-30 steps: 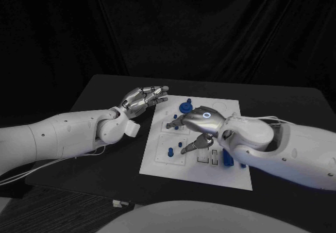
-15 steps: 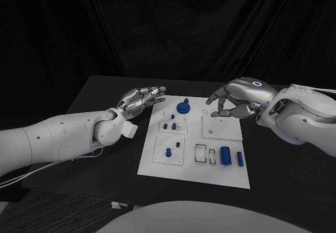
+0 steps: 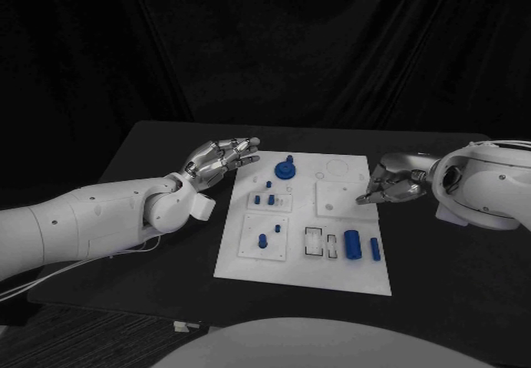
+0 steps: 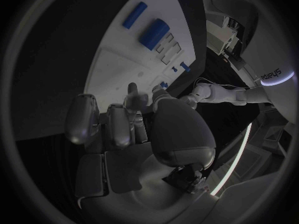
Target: Assemble the parts on the task board
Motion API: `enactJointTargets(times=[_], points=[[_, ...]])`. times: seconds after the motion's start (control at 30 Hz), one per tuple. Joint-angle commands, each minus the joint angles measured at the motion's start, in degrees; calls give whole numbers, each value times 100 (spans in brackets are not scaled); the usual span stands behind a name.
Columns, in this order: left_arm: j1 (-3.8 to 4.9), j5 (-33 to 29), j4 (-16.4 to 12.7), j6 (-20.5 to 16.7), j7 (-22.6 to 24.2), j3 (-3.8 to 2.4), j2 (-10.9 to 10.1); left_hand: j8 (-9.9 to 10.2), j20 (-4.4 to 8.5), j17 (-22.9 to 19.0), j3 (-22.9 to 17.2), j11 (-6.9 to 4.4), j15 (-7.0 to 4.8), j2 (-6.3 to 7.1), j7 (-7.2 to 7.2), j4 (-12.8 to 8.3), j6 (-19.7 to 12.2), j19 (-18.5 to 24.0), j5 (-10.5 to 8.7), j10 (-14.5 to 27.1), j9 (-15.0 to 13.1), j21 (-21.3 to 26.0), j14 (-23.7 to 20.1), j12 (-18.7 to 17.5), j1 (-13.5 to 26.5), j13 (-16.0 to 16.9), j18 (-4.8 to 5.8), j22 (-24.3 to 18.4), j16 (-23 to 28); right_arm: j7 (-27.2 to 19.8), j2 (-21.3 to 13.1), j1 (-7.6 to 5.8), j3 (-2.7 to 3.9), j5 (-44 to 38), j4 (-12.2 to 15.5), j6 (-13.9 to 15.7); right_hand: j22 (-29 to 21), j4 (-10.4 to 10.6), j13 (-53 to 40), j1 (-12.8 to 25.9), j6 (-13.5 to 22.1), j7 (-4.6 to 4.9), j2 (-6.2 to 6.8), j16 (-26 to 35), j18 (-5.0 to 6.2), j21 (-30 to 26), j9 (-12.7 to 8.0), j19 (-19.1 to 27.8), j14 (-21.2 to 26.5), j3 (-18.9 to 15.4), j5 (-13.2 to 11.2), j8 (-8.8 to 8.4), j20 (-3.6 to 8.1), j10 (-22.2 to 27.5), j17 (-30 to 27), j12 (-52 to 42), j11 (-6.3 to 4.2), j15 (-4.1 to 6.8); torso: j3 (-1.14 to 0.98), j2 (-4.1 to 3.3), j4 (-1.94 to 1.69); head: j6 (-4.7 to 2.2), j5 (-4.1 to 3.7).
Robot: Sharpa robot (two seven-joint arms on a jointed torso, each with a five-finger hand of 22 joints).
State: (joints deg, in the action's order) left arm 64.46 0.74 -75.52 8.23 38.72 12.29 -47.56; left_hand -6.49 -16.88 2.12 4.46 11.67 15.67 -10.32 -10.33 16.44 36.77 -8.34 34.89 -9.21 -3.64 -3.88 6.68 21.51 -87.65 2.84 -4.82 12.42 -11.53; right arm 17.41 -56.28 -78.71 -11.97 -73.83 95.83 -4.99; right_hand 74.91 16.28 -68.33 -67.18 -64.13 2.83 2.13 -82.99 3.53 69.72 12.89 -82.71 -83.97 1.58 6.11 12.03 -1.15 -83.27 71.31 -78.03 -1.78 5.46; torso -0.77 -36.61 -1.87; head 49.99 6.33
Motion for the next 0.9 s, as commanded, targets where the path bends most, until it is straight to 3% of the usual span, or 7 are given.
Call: enactJointTargets(times=[0.03,0.1,0.33,0.6,0.9], points=[[-4,-34,-19,24,49,-6,0,-26,6,6,-27,9,-18,-17,-197,1,37,40,22,-40,-5,29,39,27,17,6,-6,-5,-35,833,58,48,6,284,7,-511,1131,4,-2167,237,-334,-144,65,-701,-69,643,354,-252,-603,-110,1,263,77,-673,1869,-1197,-18,61,-3,-4,6,1,4],[-4,-34,-20,27,50,-6,-3,-26,6,6,-27,9,-18,-17,-197,1,37,40,22,-40,-5,29,39,27,17,6,-6,-5,-35,981,99,65,6,293,12,-627,1181,5,-2167,639,-375,-123,8,-701,-103,840,535,-317,-603,-107,40,308,29,-673,1869,-1197,-16,-17,-2,-6,0,1,-8],[-4,-34,-9,52,54,-6,9,-31,8,6,-40,19,-27,-29,-203,3,51,44,24,-50,-6,32,42,40,19,8,-10,-11,-41,1448,245,141,6,304,35,-848,1273,54,-2167,1247,-661,-189,19,-701,-171,1216,820,-437,-603,-49,2,422,71,-673,1869,-1197,-79,61,-3,-8,-10,1,-31],[-4,-34,-3,63,61,-6,8,-31,8,6,-40,19,-27,-29,-203,3,51,44,24,-50,-6,32,42,40,19,8,-10,-11,-41,1783,375,271,7,307,82,-577,1273,20,-2167,1367,-892,-280,-116,-701,-170,1240,1042,-436,-603,-10,-46,560,138,-673,1869,-1197,-155,140,-1,-1,-3,1,8],[-4,-34,16,77,68,-6,19,-36,8,7,-49,26,-30,-35,-208,2,65,46,24,-55,-7,33,45,46,18,9,-13,-14,-46,1896,473,368,7,307,60,-556,1259,23,-2167,1425,-987,-348,-154,-701,-160,1210,1261,-416,-603,-44,-57,694,187,-673,1869,-1197,-224,188,-2,-5,-6,1,9]])
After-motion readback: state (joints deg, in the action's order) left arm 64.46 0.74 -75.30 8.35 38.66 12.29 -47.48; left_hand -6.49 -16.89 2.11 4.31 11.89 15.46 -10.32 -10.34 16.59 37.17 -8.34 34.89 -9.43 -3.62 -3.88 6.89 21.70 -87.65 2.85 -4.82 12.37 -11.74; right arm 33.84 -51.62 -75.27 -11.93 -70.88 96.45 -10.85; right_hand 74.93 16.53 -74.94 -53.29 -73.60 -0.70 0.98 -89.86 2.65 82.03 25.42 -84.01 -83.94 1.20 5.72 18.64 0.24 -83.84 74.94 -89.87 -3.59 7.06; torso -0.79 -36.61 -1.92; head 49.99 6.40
